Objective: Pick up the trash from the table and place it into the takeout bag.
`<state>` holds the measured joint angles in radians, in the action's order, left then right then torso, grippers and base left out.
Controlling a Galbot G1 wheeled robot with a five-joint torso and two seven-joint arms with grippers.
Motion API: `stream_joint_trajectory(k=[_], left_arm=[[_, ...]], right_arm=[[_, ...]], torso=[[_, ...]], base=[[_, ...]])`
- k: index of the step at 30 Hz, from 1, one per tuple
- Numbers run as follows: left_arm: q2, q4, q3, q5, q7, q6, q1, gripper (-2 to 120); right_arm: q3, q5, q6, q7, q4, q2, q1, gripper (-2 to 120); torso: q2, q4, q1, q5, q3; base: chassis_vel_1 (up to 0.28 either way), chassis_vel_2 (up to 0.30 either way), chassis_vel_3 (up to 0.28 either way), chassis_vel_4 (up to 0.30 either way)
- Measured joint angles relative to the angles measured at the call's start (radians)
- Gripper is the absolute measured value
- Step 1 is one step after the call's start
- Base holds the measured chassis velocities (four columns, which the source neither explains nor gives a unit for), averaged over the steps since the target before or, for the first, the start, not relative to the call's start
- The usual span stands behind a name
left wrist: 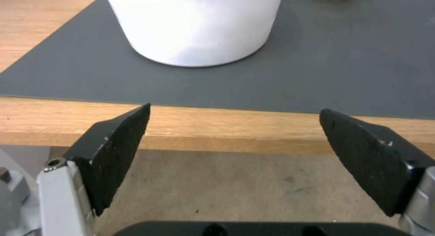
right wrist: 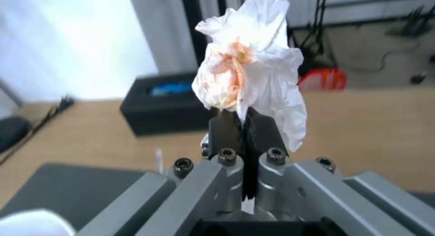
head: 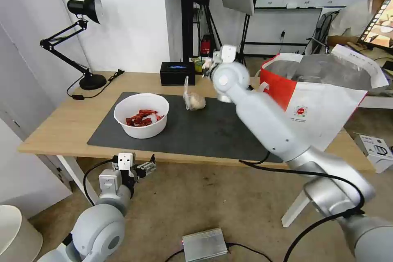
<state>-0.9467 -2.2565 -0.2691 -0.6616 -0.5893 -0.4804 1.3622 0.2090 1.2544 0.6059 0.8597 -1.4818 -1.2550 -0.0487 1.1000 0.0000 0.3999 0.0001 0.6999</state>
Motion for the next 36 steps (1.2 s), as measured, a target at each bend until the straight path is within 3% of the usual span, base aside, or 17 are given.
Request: stream_joint_trajectory(k=[8, 19, 21, 27, 36], left_arm=[[-0.003, -0.004, -0.003, 0.001, -0.001, 0.000, 0.003, 100], [-0.017, -0.022, -0.011, 0.013, -0.002, 0.001, 0.025, 100], [-0.019, -0.029, -0.013, 0.016, -0.002, 0.001, 0.028, 100], [-0.017, -0.032, -0.005, 0.018, -0.003, 0.000, 0.027, 100], [-0.011, -0.032, 0.014, 0.016, -0.003, 0.000, 0.010, 100]], right_arm=[[-0.039, 0.102, 0.039, 0.120, -0.139, 0.123, 0.041, 0], [-0.098, 0.224, 0.057, 0.197, -0.259, 0.297, 0.046, 0], [-0.121, 0.262, 0.061, 0.218, -0.298, 0.379, 0.026, 0], [-0.189, 0.319, 0.062, 0.228, -0.361, 0.508, -0.062, 0], [-0.292, 0.341, 0.063, 0.214, -0.391, 0.594, -0.204, 0]], torso=[[0.000, 0.0000, 0.000, 0.0001, 0.000], [0.000, -0.0001, 0.000, 0.0003, 0.000], [0.000, 0.0002, 0.000, -0.0001, 0.000], [0.000, -0.0004, 0.000, 0.0004, 0.000], [0.000, -0.0002, 0.000, 0.0001, 0.000]], base=[[0.000, 0.000, 0.000, 0.000], [0.000, 0.000, 0.000, 0.000], [0.000, 0.000, 0.000, 0.000], [0.000, 0.000, 0.000, 0.000], [0.000, 0.000, 0.000, 0.000]])
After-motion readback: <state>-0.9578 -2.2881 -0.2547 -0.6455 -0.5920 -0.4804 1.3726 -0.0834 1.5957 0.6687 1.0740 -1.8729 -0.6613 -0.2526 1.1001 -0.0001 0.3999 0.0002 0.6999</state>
